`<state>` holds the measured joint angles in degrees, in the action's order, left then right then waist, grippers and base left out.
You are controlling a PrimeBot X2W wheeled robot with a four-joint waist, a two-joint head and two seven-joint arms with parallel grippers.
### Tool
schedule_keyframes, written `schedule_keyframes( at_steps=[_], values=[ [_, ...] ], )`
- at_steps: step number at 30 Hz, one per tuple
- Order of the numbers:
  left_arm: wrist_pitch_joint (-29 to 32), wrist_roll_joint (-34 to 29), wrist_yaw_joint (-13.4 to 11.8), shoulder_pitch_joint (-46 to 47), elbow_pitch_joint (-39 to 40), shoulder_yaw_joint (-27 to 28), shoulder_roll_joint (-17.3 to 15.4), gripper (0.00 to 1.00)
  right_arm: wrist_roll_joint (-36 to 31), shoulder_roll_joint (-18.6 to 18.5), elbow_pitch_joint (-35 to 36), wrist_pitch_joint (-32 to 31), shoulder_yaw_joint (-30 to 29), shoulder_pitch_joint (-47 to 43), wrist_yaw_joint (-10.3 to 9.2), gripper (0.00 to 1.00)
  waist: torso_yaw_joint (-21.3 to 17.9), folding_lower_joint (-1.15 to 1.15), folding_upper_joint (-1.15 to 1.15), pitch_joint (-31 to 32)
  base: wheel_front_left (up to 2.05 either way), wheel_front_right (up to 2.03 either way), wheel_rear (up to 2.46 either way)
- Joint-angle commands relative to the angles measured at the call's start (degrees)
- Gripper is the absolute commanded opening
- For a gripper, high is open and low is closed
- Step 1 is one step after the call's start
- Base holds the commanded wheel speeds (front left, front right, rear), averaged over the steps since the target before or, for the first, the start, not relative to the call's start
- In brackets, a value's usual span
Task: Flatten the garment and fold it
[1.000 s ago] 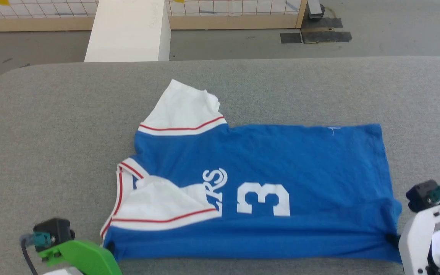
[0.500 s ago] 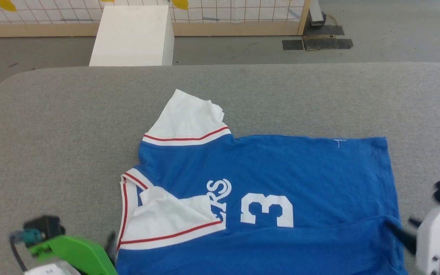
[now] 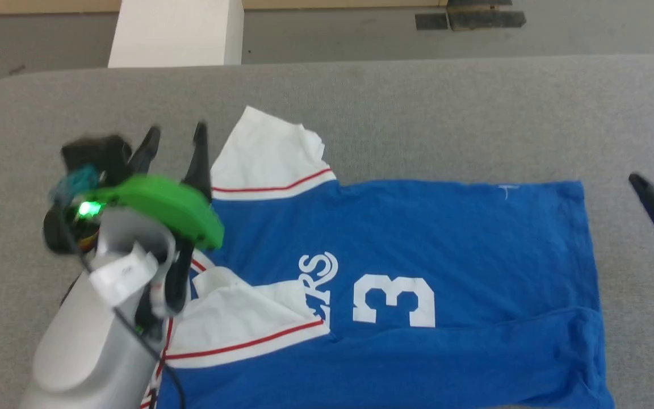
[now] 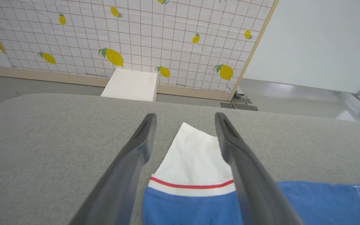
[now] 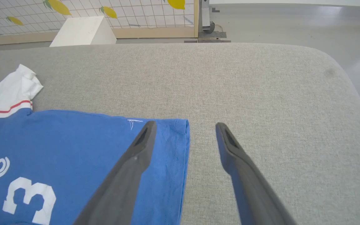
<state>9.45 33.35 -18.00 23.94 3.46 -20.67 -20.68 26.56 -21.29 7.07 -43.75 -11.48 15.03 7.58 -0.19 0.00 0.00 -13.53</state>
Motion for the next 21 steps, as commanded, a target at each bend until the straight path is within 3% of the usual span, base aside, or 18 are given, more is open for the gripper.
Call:
schedule_keyframes(
  at_steps=[1, 5, 10, 17, 21],
  values=[
    [-0.9, -0.6, 1.1, 3.6, -2.8, -0.7, 1.1, 1.00, -0.1, -0.7, -0.6, 0.2, 0.4, 1.9, -0.09, 1.00, -0.1, 0.00, 0.00, -4.6, 0.00, 0.00, 0.00],
    [-1.3, -0.8, 3.8, 13.1, -13.0, -2.2, 4.2, 1.00, 0.8, -2.5, -1.3, 0.3, 1.6, 4.7, -0.09, 1.00, 0.1, 0.00, 0.00, -9.2, 0.00, 0.00, 0.00],
    [4.7, -0.3, 5.4, 25.0, -26.1, -3.8, 6.9, 1.00, 2.3, -4.1, -1.1, 1.0, 2.9, 6.3, -0.09, 1.00, -0.4, 0.00, 0.00, -14.1, 0.00, 0.00, 0.00],
    [22.9, 0.7, 5.7, 37.0, -38.6, -6.9, 7.2, 1.00, 3.8, -5.7, -0.1, 2.3, 4.1, 6.8, -0.09, 1.00, -1.7, 0.00, 0.00, -17.8, 0.00, 0.00, 0.00],
    [34.9, 0.7, 4.0, 40.2, -42.2, -8.7, 6.1, 1.00, 4.3, -6.0, 0.9, 3.2, 5.2, 7.1, -0.09, 1.00, -2.7, 0.00, 0.00, -18.7, 0.00, 0.00, 0.00]
  ],
)
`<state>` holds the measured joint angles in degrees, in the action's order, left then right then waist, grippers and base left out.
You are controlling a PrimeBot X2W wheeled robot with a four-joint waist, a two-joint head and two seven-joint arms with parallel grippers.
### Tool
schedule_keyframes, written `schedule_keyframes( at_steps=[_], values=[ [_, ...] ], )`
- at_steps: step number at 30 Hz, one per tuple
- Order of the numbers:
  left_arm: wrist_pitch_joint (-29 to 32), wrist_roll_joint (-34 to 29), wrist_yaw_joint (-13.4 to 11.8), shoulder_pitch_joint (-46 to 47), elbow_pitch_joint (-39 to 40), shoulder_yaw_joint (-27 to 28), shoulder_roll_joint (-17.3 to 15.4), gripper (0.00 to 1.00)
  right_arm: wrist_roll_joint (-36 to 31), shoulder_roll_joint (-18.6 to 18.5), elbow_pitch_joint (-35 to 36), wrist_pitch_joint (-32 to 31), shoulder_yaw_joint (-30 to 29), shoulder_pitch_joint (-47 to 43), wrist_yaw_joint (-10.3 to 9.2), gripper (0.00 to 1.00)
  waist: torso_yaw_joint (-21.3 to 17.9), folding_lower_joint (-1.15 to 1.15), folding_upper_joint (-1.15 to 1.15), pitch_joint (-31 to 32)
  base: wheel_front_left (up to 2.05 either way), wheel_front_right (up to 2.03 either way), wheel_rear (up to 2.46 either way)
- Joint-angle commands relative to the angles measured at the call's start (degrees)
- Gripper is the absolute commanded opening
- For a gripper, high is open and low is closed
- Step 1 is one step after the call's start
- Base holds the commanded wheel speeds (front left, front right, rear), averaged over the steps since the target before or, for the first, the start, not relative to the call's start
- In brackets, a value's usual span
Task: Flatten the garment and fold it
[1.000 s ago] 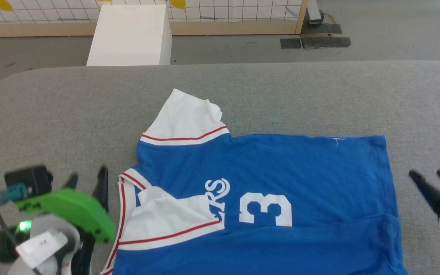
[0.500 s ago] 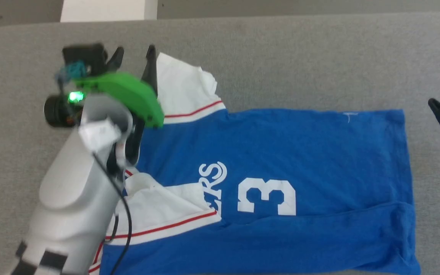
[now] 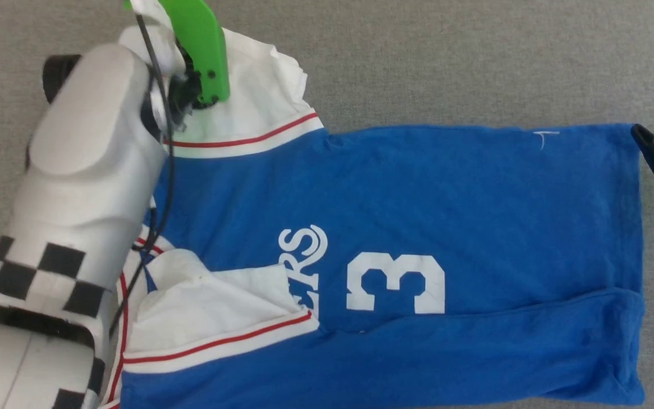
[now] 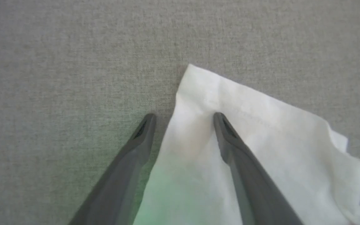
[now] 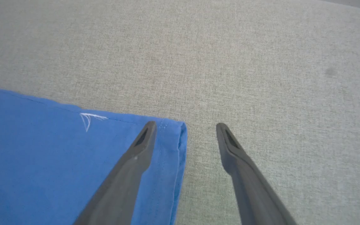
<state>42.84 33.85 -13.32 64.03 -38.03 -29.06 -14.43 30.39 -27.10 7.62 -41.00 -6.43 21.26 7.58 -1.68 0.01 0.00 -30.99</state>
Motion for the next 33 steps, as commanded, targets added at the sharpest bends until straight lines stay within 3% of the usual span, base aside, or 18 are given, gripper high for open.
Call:
schedule_keyframes(
  at_steps=[1, 4, 6, 14, 19, 25, 33],
  values=[
    [3.7, 0.3, -1.1, 0.2, -0.9, -0.7, -0.2, 1.00, 0.6, -0.2, 0.5, 0.7, 0.3, 0.9, -0.09, 1.00, -1.3, -0.01, 0.00, -1.4, 0.00, 0.00, 0.00],
    [8.7, 0.7, -2.2, -0.3, -0.3, -1.4, -0.7, 1.00, 0.8, -0.4, 0.9, 1.1, 0.5, 0.9, -0.09, 1.00, -1.4, -0.01, 0.00, -1.6, 0.00, 0.00, 0.00],
    [9.4, 1.0, -2.4, -1.2, 0.9, -1.4, -1.2, 0.00, 0.8, -0.5, 1.1, 1.2, 0.5, 0.7, -0.09, 1.00, -1.4, -0.01, 0.00, -1.7, 0.00, 0.00, 0.00],
    [0.0, 4.6, -1.6, -5.8, 9.1, 4.2, -3.2, 0.00, 0.8, -1.5, 2.7, 0.9, 2.0, 0.2, -0.09, 1.00, -0.8, -0.01, 0.00, -0.1, 0.00, 0.00, 0.00],
    [-3.9, 6.3, -0.6, -8.9, 16.3, 6.6, -4.2, 0.00, -0.8, -2.8, 2.6, -3.5, 3.8, 0.2, -0.09, 1.00, 0.0, -0.01, 0.00, 1.3, 0.00, 0.00, 0.00],
    [-5.1, 6.1, -0.6, -13.0, 26.6, 6.6, -6.0, 0.00, -6.0, -3.6, -0.8, -10.5, 7.1, 3.0, -0.09, 1.00, 1.0, -0.01, 0.00, 1.2, 0.00, 0.00, 0.00],
    [-5.0, 5.4, -2.6, -18.0, 38.2, 6.6, -8.1, 0.00, -9.7, -4.1, -7.9, -13.0, 12.8, 6.6, -0.09, 1.00, 2.4, -0.01, 0.00, -0.1, 0.00, 0.00, 0.00]
  ],
)
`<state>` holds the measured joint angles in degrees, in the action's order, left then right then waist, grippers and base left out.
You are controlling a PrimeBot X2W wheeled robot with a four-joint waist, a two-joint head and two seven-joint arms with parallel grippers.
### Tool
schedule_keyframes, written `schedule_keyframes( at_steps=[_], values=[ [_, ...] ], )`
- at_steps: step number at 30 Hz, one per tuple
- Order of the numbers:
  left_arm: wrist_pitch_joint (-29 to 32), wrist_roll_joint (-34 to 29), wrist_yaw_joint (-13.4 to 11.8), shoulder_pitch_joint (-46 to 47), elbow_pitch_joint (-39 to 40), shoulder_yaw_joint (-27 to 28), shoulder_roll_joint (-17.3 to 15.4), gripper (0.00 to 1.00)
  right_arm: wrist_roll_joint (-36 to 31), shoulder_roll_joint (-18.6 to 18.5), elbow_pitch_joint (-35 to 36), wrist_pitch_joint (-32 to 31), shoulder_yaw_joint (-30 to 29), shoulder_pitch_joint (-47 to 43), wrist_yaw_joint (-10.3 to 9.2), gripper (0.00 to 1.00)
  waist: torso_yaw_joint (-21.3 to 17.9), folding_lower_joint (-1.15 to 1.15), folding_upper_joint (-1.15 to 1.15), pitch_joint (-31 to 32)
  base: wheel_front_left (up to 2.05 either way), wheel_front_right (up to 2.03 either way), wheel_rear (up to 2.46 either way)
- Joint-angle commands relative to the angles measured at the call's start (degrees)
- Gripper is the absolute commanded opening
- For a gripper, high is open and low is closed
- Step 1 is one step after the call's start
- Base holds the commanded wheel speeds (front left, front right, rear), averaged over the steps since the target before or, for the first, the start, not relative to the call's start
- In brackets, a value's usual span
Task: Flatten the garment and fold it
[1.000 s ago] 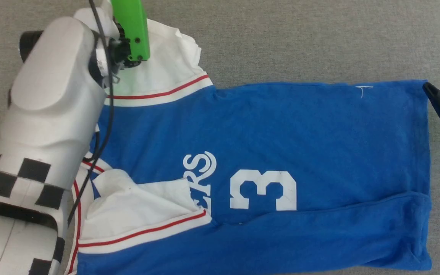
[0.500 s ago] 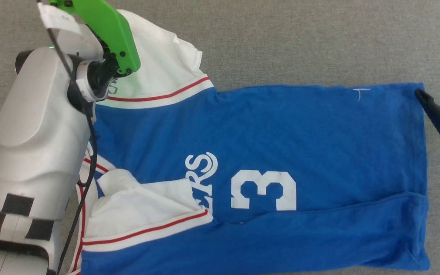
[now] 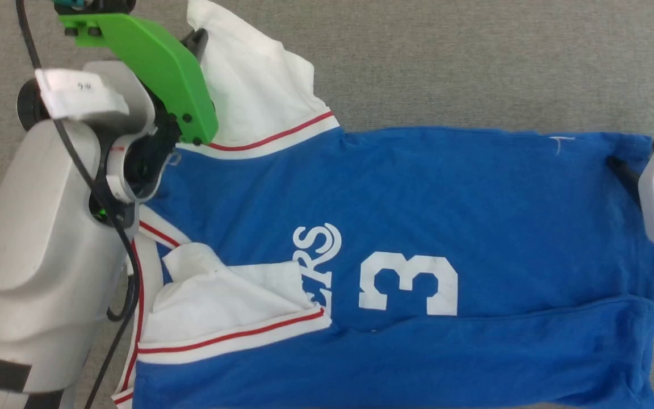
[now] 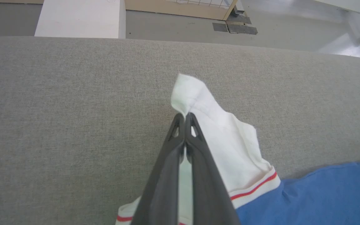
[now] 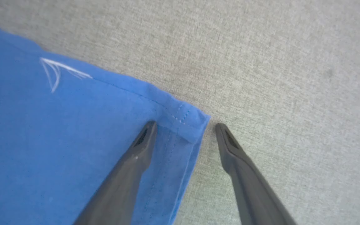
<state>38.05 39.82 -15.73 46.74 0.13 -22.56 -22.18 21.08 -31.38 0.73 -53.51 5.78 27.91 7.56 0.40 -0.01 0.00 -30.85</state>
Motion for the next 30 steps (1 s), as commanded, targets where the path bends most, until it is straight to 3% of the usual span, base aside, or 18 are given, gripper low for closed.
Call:
schedule_keyframes(
  at_steps=[1, 2, 3, 12, 21, 30],
  values=[
    [-0.5, -0.5, -0.3, -1.3, 1.2, 0.2, -0.4, 0.00, -0.2, 0.0, -1.9, -1.1, 1.2, 0.1, -0.08, 1.00, 0.4, 0.01, 0.00, -0.2, 0.00, 0.00, 0.00],
    [-0.7, -0.5, -0.4, -1.7, 2.1, 0.3, -0.5, 0.00, 0.2, 0.0, -2.3, -1.3, 1.6, 0.3, -0.08, 0.25, 0.5, 0.01, 0.00, -0.2, 0.00, 0.00, 0.00],
    [-1.1, -0.5, -0.4, -2.2, 3.0, 0.5, -0.7, 0.00, 1.0, -0.1, -2.7, -1.5, 1.9, 0.4, -0.08, 0.00, 0.6, 0.01, 0.00, 0.0, 0.00, 0.00, 0.00],
    [-4.4, 2.0, -0.7, -9.9, 11.9, 3.9, -2.3, 0.00, 5.0, -0.3, -1.6, 2.0, 0.5, -0.9, -0.08, 0.00, 0.0, 0.01, 0.00, 6.5, 0.00, 0.00, 0.00],
    [-7.6, 5.5, -3.8, -26.5, 20.1, 8.6, -3.8, 0.00, 5.3, 2.4, 0.1, 5.3, -5.0, -9.9, -0.08, 0.00, 0.2, 0.01, 0.00, 14.0, 0.00, 0.00, 0.00],
    [-12.2, 9.6, -6.4, -44.8, 24.9, 11.9, -1.1, 0.00, 4.7, 5.9, 0.6, 4.7, -6.5, -19.2, -0.08, 0.00, 0.9, 0.01, 0.00, 18.1, 0.00, 0.00, 0.00]
  ],
)
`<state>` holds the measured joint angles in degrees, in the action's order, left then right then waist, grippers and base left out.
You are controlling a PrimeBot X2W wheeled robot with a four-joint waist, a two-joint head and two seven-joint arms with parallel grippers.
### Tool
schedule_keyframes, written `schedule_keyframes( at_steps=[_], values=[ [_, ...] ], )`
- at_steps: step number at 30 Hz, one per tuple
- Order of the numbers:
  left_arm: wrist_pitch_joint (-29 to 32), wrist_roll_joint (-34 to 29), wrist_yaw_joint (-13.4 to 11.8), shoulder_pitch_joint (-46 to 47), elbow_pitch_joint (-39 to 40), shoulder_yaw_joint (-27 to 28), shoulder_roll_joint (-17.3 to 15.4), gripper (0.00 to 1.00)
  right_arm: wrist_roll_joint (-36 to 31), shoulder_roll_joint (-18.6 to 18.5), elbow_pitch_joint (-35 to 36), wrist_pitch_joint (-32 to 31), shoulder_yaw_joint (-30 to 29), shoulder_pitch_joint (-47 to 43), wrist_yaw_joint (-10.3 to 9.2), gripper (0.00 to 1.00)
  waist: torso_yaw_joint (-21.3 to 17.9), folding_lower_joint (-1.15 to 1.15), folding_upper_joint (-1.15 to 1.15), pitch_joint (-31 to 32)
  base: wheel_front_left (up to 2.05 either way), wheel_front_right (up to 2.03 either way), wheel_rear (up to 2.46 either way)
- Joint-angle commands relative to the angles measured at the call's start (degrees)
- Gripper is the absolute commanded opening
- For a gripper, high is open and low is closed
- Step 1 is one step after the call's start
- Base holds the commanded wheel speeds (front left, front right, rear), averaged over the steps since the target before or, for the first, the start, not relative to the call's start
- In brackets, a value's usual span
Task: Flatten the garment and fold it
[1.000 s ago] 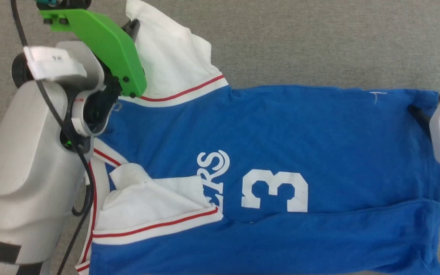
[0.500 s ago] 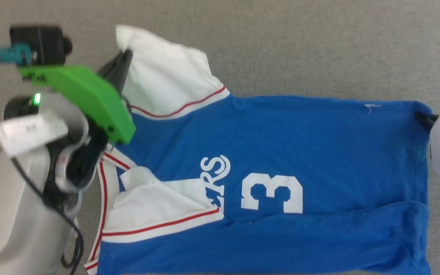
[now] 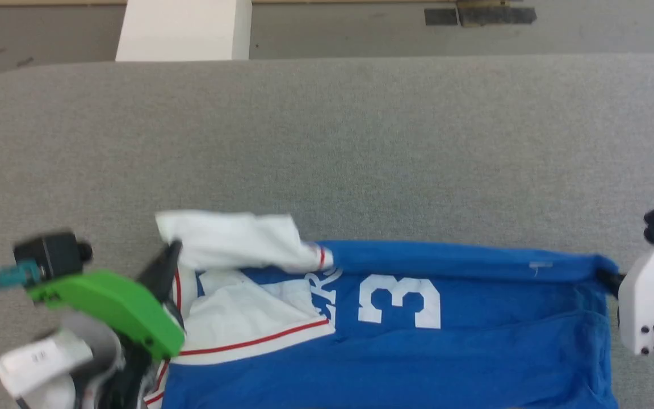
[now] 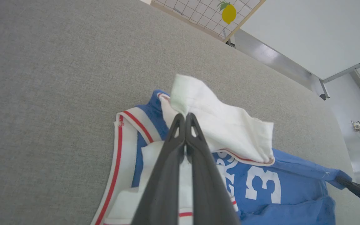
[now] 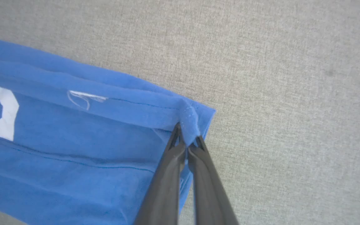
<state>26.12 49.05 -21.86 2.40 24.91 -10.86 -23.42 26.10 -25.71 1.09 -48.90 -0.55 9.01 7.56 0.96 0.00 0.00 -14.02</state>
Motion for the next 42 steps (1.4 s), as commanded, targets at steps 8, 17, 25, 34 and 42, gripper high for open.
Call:
schedule_keyframes(
  at_steps=[8, 17, 25, 34, 42],
  values=[
    [-2.6, 3.3, -1.6, -12.6, -3.3, 1.1, 3.0, 0.00, -1.6, 2.3, -1.4, -0.5, 0.3, -6.2, -0.08, 0.00, 0.8, 0.00, 0.00, 4.1, 0.00, 0.00, 0.00],
    [-2.1, 3.5, -1.3, -13.1, -12.1, 0.6, 2.7, 1.00, -2.0, 4.8, -3.0, 0.5, -0.2, -9.5, -0.08, 1.00, 0.6, 0.00, 0.00, 7.3, 0.00, 0.00, 0.00],
    [-0.5, -0.5, -4.9, -13.3, -10.9, 1.3, -1.9, 1.00, 0.9, 5.2, 4.1, -0.7, -5.4, -14.1, -0.08, 1.00, -0.2, 0.00, 0.00, 9.7, 0.00, 0.00, 0.00],
    [-17.9, -13.2, -0.5, -4.0, -3.2, 2.4, -5.7, 1.00, 2.2, 6.1, 10.4, -3.0, -14.1, -13.5, -0.08, 1.00, -0.2, 0.00, 0.00, 8.1, 0.00, 0.00, 0.00],
    [-36.8, -21.4, 7.6, 4.1, -10.9, -2.9, -3.1, 1.00, 6.2, 2.9, 3.1, -3.4, -6.4, -9.9, -0.08, 1.00, 0.4, 0.00, 0.00, 4.1, 0.00, 0.00, 0.00]
  ],
)
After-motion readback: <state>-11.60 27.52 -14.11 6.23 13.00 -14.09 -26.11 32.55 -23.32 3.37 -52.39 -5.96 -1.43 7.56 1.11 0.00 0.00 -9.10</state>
